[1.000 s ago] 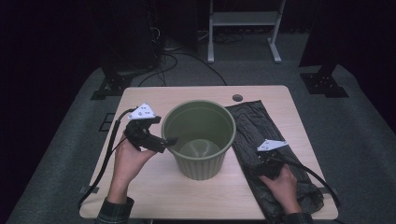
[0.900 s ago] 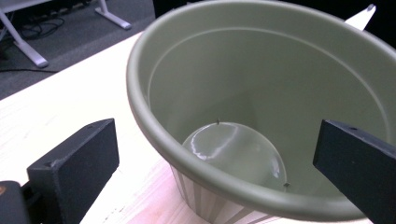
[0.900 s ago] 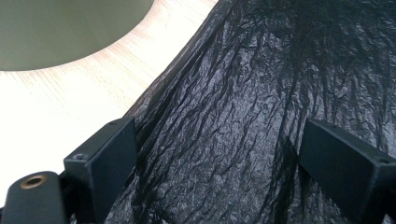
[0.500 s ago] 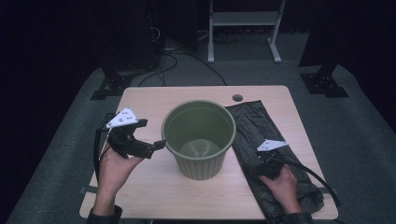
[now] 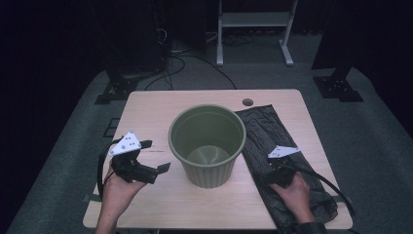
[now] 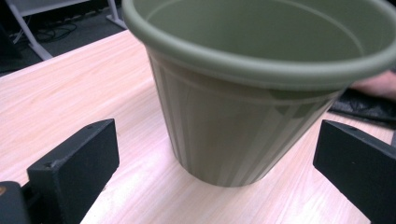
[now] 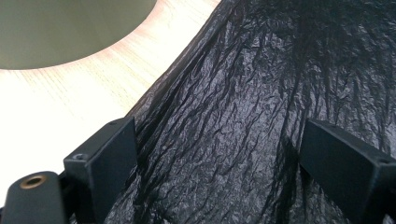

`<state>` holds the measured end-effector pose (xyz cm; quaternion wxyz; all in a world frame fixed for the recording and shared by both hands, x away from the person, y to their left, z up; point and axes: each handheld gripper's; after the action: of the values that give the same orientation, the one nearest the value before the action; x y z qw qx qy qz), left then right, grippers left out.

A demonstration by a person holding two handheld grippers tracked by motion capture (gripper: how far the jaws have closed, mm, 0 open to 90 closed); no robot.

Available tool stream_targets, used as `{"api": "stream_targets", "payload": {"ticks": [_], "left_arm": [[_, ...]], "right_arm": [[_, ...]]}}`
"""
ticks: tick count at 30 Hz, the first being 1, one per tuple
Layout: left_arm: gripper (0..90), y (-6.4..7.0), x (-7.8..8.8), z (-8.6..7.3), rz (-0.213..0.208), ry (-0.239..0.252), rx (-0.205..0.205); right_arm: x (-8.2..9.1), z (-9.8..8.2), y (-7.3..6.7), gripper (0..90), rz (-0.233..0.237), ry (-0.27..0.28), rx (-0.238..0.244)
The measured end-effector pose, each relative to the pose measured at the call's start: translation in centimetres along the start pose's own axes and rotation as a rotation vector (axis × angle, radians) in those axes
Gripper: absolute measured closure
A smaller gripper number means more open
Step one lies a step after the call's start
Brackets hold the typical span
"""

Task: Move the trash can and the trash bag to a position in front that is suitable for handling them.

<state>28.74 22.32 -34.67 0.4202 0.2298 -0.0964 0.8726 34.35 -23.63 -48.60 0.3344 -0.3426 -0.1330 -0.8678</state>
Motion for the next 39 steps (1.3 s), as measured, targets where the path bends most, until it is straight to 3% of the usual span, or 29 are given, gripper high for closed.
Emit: {"api": "stream_targets", "payload": {"ticks": [7, 14, 30, 39], "left_arm": [[0.0, 0.0, -0.6, -1.8, -0.021, 0.006, -0.011], [0.0, -0.1, -1.8, -3.2, -0.025, -0.027, -0.03], [0.0, -1.2, -4.4, -7.5, -0.01, -0.048, 0.0], [0.0, -1.7, -6.0, -9.9, -0.01, -0.097, 0.011]], "right_arm": [[0.0, 0.0, 0.0, 9.9, 0.0, 0.0, 0.0], [0.0, 0.0, 0.0, 9.8, 0.003, -0.001, 0.001], [0.1, -0.1, -0.1, 9.8, 0.002, -0.001, 0.001], [0.1, -0.1, -0.1, 9.8, 0.002, -0.001, 0.001]]}}
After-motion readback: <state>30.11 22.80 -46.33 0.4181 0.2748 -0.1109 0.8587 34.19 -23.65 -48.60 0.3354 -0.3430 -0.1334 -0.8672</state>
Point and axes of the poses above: each handheld gripper's, and its own axes: x roughly backward along the jaws, z roughly out of its top, y roughly to its right, and after that the axes turned 1 degree about -z, right-handed
